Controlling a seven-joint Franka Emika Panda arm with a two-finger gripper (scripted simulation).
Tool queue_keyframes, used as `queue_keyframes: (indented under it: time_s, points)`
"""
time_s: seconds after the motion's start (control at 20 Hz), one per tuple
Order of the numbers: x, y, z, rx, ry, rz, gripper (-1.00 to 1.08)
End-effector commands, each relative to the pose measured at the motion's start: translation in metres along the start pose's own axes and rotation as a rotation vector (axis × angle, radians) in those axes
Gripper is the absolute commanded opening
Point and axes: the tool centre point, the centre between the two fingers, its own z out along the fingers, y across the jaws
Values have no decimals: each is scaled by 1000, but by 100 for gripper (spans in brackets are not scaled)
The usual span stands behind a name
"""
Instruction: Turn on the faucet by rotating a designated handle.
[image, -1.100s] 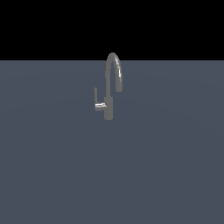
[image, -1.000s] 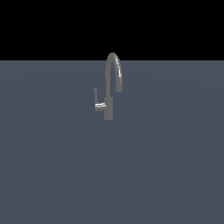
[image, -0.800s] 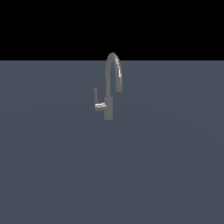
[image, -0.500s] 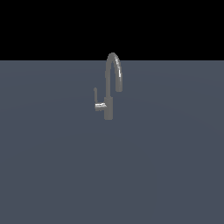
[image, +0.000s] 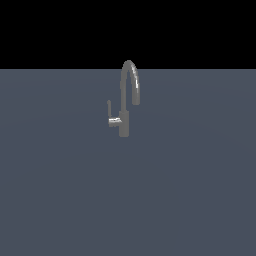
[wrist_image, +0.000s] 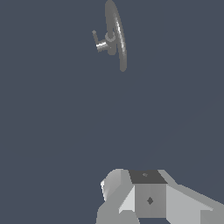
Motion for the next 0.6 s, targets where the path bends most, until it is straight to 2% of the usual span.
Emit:
queue_keyframes:
  time_s: [0.0,0.25,0.55]
  points:
    - [1,-3,-8,-5,27,24,-100]
    - [4,-13,-30,-21,107,96,-100]
    - [8,-35,-66,-50,245,219,-100]
